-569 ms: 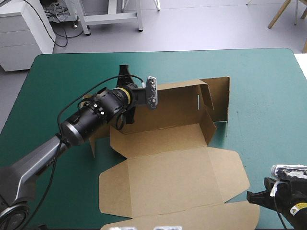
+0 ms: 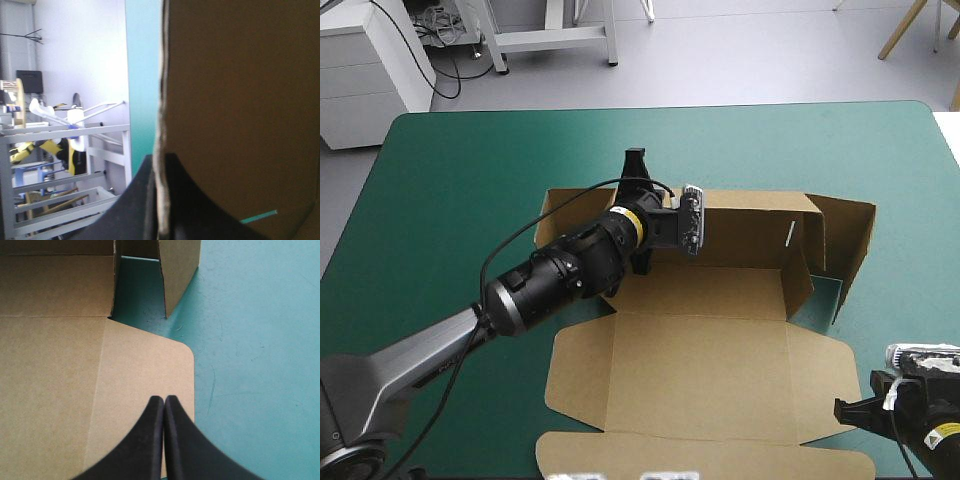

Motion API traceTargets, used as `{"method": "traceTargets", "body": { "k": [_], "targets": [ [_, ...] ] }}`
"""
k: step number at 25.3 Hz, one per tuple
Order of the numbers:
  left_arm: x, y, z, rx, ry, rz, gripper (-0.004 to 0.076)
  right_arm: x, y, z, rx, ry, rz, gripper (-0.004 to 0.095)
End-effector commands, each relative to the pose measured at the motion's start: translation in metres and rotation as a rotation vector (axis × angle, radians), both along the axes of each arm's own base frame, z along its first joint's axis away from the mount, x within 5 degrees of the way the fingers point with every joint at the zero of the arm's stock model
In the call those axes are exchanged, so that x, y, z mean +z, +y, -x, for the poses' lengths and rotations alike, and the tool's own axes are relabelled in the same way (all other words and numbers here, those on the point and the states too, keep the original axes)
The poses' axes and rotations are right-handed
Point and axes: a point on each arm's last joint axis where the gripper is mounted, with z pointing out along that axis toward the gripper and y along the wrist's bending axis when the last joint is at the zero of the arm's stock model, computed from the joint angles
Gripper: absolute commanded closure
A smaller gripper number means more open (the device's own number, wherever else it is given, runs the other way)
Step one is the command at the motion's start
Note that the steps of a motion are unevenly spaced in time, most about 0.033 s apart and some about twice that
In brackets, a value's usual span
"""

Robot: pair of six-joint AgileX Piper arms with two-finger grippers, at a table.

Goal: Fold the box

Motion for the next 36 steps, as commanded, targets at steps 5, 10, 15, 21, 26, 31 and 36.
{"method": "traceTargets", "body": {
  "k": [5,10,15,21,26,31,36],
  "targets": [
    [-0.016,-0.012,0.032,-0.020,-0.235,0.034,0.0734,0.011,-0.001,-0.004,-0.008,-0.071,0.007,0.0927],
    [-0.040,-0.011,0.046,-0.007,-0.261,-0.064,0.0734,0.011,-0.001,-0.004,-0.008,-0.071,0.007,0.0925],
    [-0.043,-0.011,0.048,-0.007,-0.259,-0.076,0.0734,0.010,-0.001,-0.005,-0.008,-0.067,0.007,0.0784],
    [-0.043,-0.011,0.048,-0.009,-0.264,-0.078,0.0734,0.009,-0.001,-0.009,-0.008,-0.045,0.006,0.0288],
    [-0.041,-0.011,0.048,-0.016,-0.285,-0.087,0.0734,0.009,-0.001,-0.010,-0.008,-0.037,0.005,0.0172],
    [-0.041,-0.011,0.048,-0.010,-0.286,-0.086,0.0734,0.009,-0.001,-0.011,-0.030,-0.040,-0.022,0.0251],
    [-0.041,-0.011,0.048,-0.010,-0.286,-0.086,0.0734,0.019,-0.003,-0.023,-0.111,-0.048,-0.109,0.0273]
  ]
}}
